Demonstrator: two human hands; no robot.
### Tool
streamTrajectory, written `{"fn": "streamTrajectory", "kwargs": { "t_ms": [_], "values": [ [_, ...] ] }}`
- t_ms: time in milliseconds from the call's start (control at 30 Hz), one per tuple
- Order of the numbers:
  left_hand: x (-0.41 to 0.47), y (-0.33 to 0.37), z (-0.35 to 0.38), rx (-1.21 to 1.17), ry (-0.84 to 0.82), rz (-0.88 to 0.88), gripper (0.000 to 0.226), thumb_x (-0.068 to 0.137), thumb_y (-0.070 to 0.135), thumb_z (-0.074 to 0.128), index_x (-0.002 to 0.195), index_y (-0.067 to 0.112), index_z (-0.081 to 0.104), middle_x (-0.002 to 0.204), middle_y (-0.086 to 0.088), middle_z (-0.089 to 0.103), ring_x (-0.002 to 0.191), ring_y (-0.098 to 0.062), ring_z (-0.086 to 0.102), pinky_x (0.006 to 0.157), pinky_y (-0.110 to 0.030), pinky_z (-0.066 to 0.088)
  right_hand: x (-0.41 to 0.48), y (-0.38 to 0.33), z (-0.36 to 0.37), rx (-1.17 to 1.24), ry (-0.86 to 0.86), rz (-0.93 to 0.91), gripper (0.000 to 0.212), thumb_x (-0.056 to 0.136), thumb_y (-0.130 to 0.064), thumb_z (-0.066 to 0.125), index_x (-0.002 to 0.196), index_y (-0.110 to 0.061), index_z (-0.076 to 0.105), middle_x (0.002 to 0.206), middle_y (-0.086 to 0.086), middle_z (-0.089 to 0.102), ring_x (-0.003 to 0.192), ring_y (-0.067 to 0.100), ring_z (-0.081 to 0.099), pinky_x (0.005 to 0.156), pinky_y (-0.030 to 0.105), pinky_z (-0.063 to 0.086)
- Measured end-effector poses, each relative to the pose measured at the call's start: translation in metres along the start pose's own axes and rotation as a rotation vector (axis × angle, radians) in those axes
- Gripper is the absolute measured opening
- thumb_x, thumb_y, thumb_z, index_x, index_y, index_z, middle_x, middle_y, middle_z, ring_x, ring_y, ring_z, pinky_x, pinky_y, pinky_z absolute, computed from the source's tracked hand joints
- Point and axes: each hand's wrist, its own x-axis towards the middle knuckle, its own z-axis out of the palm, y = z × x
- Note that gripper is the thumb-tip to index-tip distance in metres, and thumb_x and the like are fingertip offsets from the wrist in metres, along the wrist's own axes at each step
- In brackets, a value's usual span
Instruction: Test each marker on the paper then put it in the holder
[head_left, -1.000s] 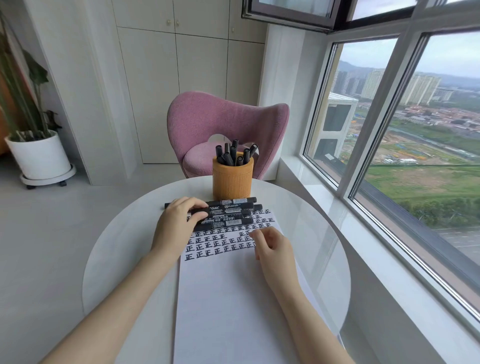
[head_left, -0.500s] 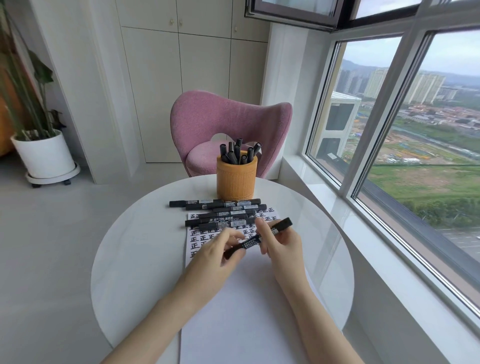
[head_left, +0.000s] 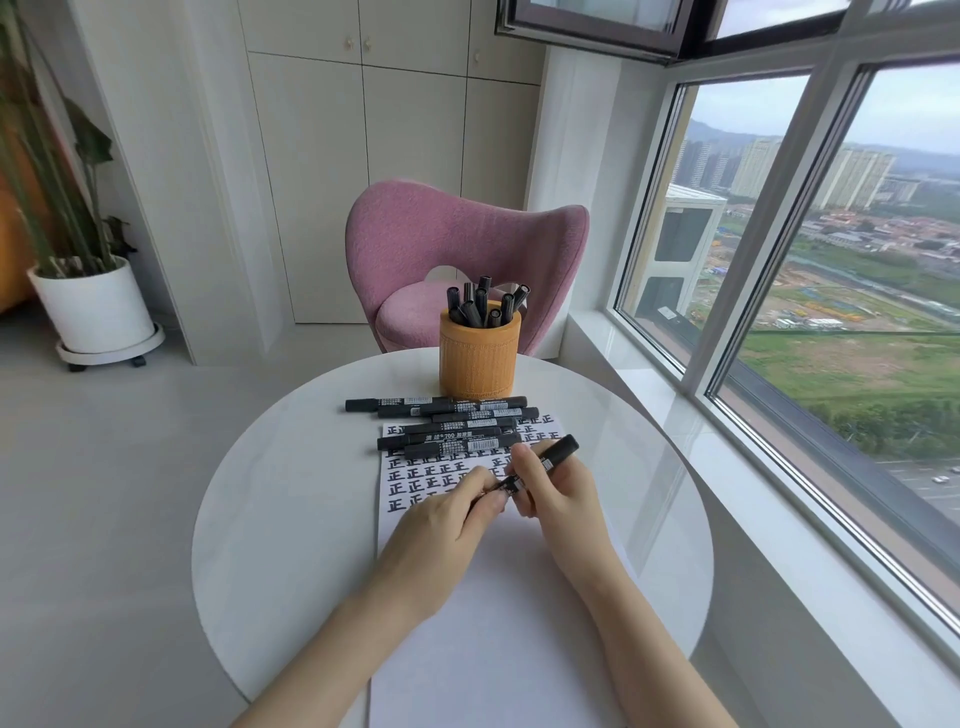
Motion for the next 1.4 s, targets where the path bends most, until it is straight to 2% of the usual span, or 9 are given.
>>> {"fn": "streamTrajectory", "kwargs": {
  "t_ms": [200,367,500,633,733,833,933,1133,1400],
  "values": [
    [-0.001,0.002,-0.004,-0.095,-0.024,-0.015,0.021,0.097,0.037,0.041,0.076,0.035,0.042,0.056,0.012,0.048,0.053,-0.012,0.034,0.055,-0.028,0.027,0.001,-0.002,0.002,0.024,-0.036,0.005,0.032,0.099,-0.012,0.048,0.067,-0.013,0.042,0.052,-0.005,0.039,0.049,0.011,0.035,0.05,0.016,0.033],
    [-0.001,-0.002,-0.005,-0.185,0.01,-0.009,0.019,0.095,0.046,0.043,0.083,0.033,0.05,0.052,0.003,0.034,0.054,-0.016,0.029,0.055,-0.032,0.025,0.001,-0.003,0.001,0.043,-0.006,0.013,0.03,0.098,-0.013,0.051,0.068,-0.013,0.045,0.05,-0.004,0.038,0.048,0.012,0.035,0.05,0.018,0.033],
    [0.0,-0.004,-0.003,-0.217,0.039,0.018,0.021,0.088,0.053,0.045,0.085,0.033,0.05,0.06,-0.004,0.04,0.06,-0.026,0.036,0.057,-0.032,0.028,0.002,-0.006,-0.002,0.072,0.004,0.051,0.036,0.091,-0.017,0.064,0.061,-0.017,0.045,0.048,-0.001,0.032,0.047,0.014,0.029,0.048,0.019,0.028],
    [0.0,-0.008,-0.002,-0.304,0.112,-0.009,0.023,0.087,0.053,0.042,0.095,0.032,0.05,0.058,0.007,0.044,0.056,-0.011,0.036,0.057,-0.026,0.029,0.01,-0.005,-0.014,0.232,0.055,0.108,0.033,0.077,-0.018,0.073,0.061,-0.017,0.044,0.051,0.0,0.026,0.047,0.014,0.018,0.046,0.024,0.015],
    [-0.001,-0.009,-0.001,-0.337,0.124,-0.008,0.021,0.087,0.036,0.032,0.097,0.031,0.05,0.063,0.005,0.042,0.057,-0.01,0.036,0.058,-0.023,0.031,0.019,-0.004,-0.032,0.362,0.195,0.144,0.036,0.085,-0.006,0.065,0.064,-0.018,0.038,0.051,-0.006,0.023,0.044,0.01,0.017,0.045,0.022,0.011],
    [-0.001,-0.008,0.0,-0.34,0.089,-0.025,0.015,0.093,0.023,0.037,0.101,0.03,0.049,0.073,0.008,0.054,0.063,-0.011,0.043,0.065,-0.024,0.037,0.026,-0.008,-0.05,0.231,0.328,0.144,0.017,0.091,-0.008,0.055,0.075,-0.007,0.053,0.045,-0.003,0.031,0.038,0.013,0.03,0.041,0.02,0.019],
    [-0.001,-0.006,0.0,-0.302,0.078,-0.014,0.014,0.093,0.017,0.054,0.1,0.028,0.049,0.082,0.008,0.063,0.063,-0.001,0.047,0.065,-0.015,0.038,0.029,-0.004,-0.058,0.044,0.336,0.162,0.021,0.094,-0.021,0.056,0.084,-0.004,0.067,0.049,0.007,0.058,0.046,0.017,0.056,0.04,0.02,0.026],
    [-0.002,-0.007,0.001,-0.247,0.034,-0.042,0.013,0.084,0.026,0.068,0.09,0.03,0.057,0.084,0.012,0.065,0.051,-0.003,0.041,0.056,-0.013,0.035,0.032,0.01,-0.051,-0.182,0.344,0.208,0.047,0.081,-0.032,0.075,0.051,-0.018,0.041,0.045,0.001,0.04,0.044,0.016,0.032,0.047,0.026,0.024],
    [-0.001,-0.008,0.002,-0.193,-0.064,-0.059,0.012,0.084,0.028,0.067,0.092,0.03,0.058,0.085,0.017,0.065,0.062,0.014,0.05,0.061,-0.007,0.033,0.033,0.02,-0.05,-0.308,0.424,0.179,0.032,0.084,-0.017,0.062,0.059,-0.013,0.041,0.048,-0.003,0.039,0.052,0.017,0.029,0.05,0.028,0.023]
  ]
}}
